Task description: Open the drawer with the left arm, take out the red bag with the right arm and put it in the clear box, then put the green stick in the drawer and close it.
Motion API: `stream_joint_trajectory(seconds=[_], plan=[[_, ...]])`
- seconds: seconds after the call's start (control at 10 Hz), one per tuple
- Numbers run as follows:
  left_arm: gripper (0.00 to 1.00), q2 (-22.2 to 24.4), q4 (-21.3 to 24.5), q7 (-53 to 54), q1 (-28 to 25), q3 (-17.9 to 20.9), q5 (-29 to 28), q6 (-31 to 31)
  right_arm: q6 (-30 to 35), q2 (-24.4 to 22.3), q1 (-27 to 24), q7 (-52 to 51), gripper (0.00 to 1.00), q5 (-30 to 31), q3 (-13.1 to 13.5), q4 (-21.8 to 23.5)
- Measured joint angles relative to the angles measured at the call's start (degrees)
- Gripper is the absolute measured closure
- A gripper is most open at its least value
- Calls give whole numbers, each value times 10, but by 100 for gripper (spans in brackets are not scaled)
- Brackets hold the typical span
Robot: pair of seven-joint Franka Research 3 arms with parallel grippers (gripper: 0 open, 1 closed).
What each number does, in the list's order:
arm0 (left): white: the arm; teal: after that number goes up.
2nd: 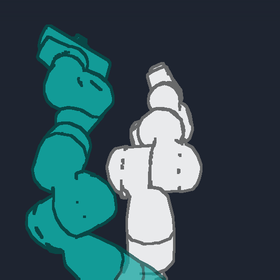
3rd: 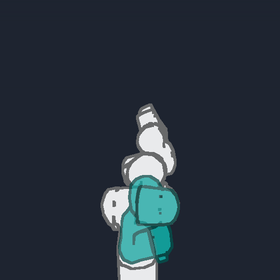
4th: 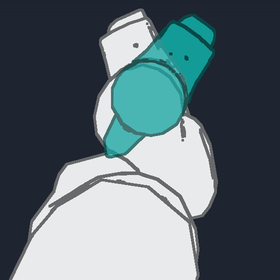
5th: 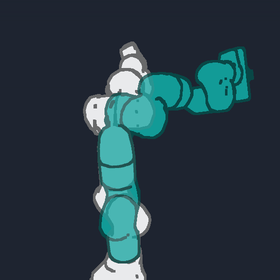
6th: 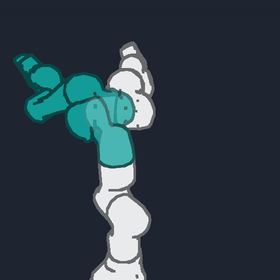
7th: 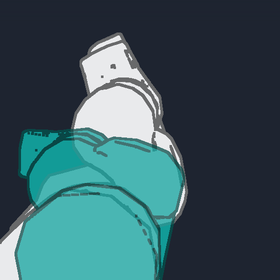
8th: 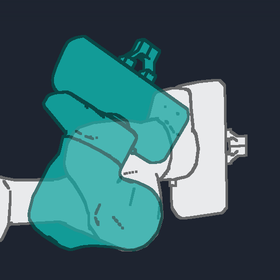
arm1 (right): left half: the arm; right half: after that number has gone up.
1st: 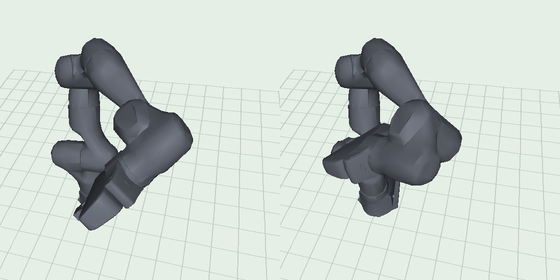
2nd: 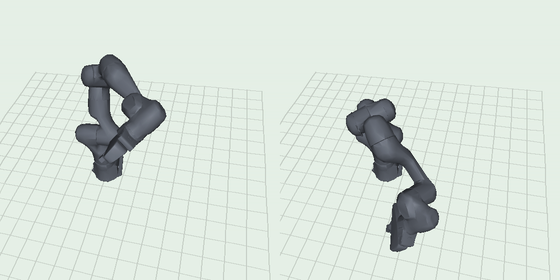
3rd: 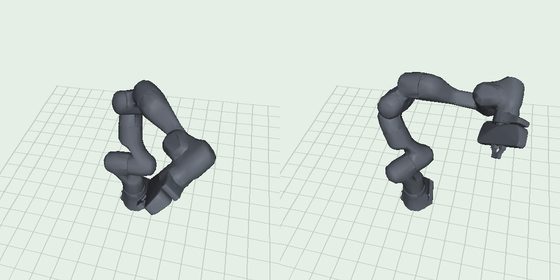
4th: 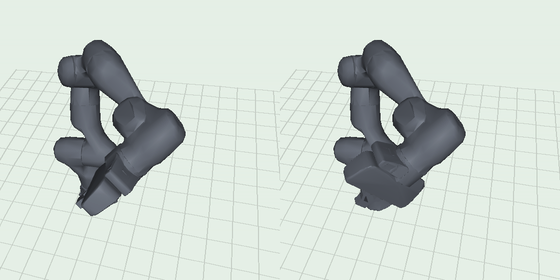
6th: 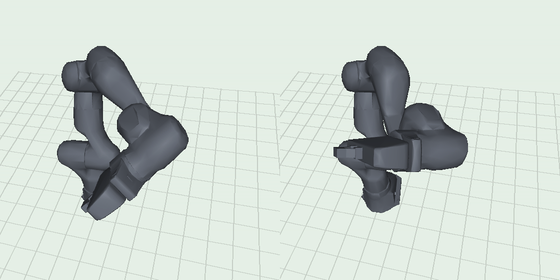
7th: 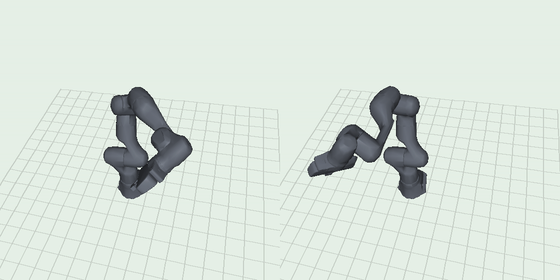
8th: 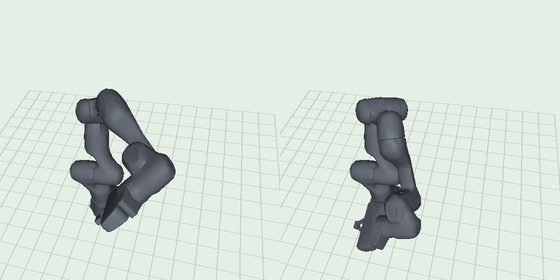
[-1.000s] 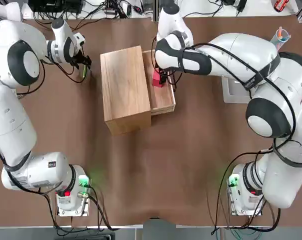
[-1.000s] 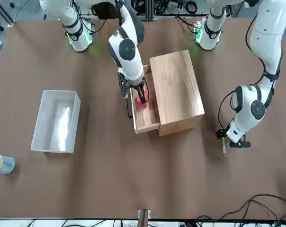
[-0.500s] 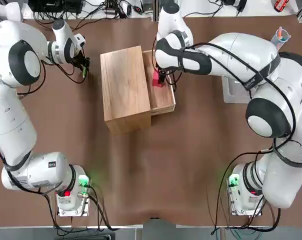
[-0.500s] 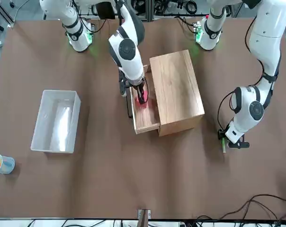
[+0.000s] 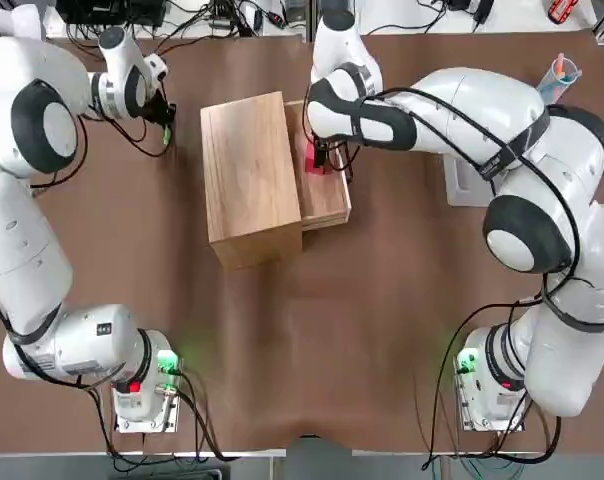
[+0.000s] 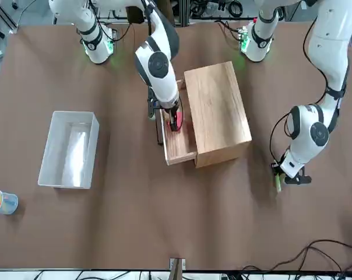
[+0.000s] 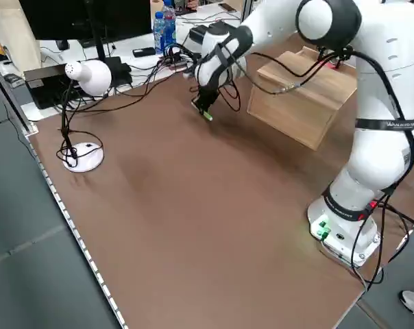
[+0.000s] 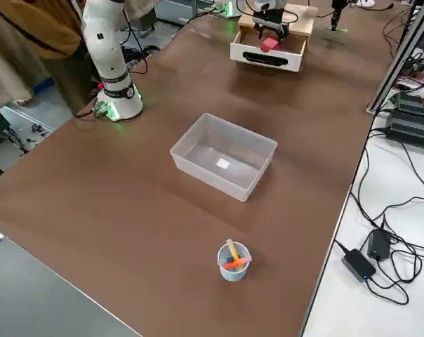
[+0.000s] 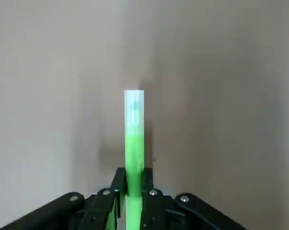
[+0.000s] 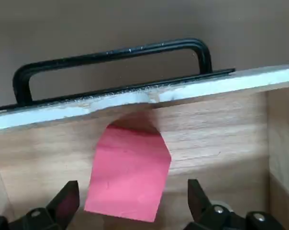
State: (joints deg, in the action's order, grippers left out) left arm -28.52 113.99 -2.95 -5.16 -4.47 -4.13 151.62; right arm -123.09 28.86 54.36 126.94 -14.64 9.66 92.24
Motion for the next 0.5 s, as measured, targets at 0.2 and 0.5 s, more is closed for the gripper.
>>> stream_joint_trajectory(seconds=[0.2,0.5], plan=[[82,52,4,-5,4,-7,0,-33,0,20,3,0,0,0,-1,-5],[82,138,5,-29,9,-55,0,-154,-2,38,12,0,3,0,-1,-9]])
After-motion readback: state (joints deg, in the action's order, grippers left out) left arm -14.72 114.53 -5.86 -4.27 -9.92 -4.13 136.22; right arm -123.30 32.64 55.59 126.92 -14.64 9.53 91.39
